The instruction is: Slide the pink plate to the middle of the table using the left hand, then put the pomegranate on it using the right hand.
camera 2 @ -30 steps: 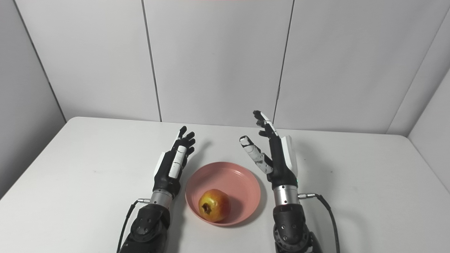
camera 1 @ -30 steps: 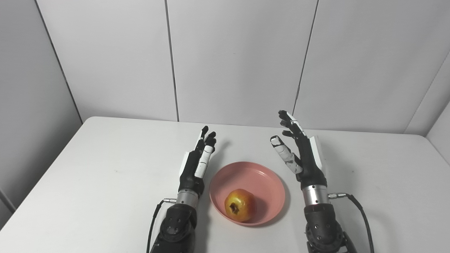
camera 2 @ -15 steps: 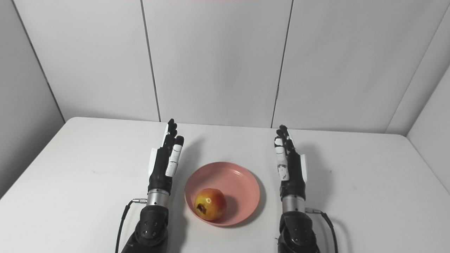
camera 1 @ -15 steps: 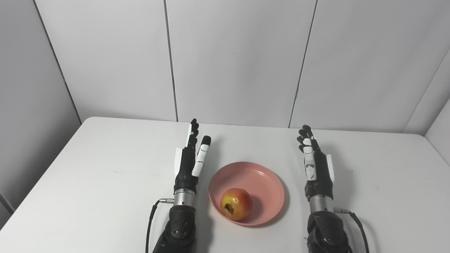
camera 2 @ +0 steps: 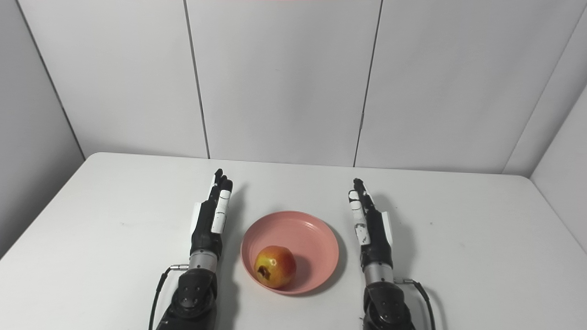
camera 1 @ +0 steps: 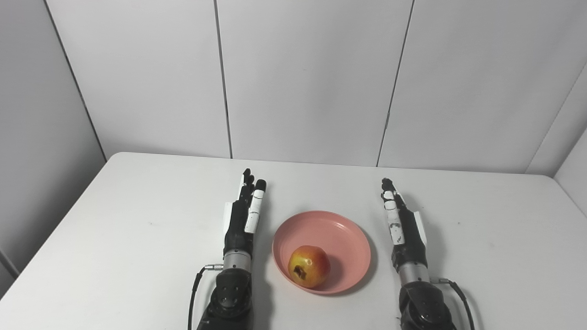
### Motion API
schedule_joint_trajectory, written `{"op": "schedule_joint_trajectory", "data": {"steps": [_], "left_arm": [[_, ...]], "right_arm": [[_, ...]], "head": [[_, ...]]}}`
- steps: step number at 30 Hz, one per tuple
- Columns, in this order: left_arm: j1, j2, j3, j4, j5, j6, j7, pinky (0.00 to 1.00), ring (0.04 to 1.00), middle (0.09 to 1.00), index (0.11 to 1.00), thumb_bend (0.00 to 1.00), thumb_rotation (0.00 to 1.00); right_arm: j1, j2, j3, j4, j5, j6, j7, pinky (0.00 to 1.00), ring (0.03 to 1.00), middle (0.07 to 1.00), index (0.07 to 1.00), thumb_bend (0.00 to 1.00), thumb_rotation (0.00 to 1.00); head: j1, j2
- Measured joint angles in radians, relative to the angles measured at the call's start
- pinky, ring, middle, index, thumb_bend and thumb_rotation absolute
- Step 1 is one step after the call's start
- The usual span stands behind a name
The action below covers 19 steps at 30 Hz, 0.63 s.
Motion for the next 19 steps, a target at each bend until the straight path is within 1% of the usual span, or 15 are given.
{"op": "schedule_joint_trajectory", "data": {"steps": [8,15,18,19], "left_arm": [[0.004,0.000,0.000,-0.009,-0.002,0.016,-0.003,1.00,1.000,1.000,1.000,0.83,0.99],[0.009,-0.001,-0.001,-0.016,-0.002,0.027,-0.002,1.00,1.000,1.000,1.000,0.85,0.99],[0.010,-0.001,-0.001,-0.020,-0.001,0.041,-0.002,1.00,1.000,1.000,1.000,0.86,1.00],[0.010,-0.001,-0.002,-0.021,-0.001,0.043,-0.002,1.00,1.000,1.000,1.000,0.86,1.00]], "right_arm": [[-0.009,-0.004,0.000,0.020,-0.002,-0.011,0.002,0.99,0.953,0.952,0.926,0.86,1.00],[-0.010,-0.005,-0.001,0.023,0.004,-0.011,0.010,1.00,0.965,0.961,0.927,0.87,1.00],[-0.011,-0.004,-0.005,0.022,0.011,-0.011,0.010,1.00,0.957,0.957,0.925,0.86,1.00],[-0.011,-0.003,-0.008,0.022,0.016,-0.010,0.010,1.00,0.946,0.949,0.923,0.84,1.00]], "head": [[-0.002,0.002],[-0.002,0.003],[-0.002,0.003],[-0.003,0.003]]}}
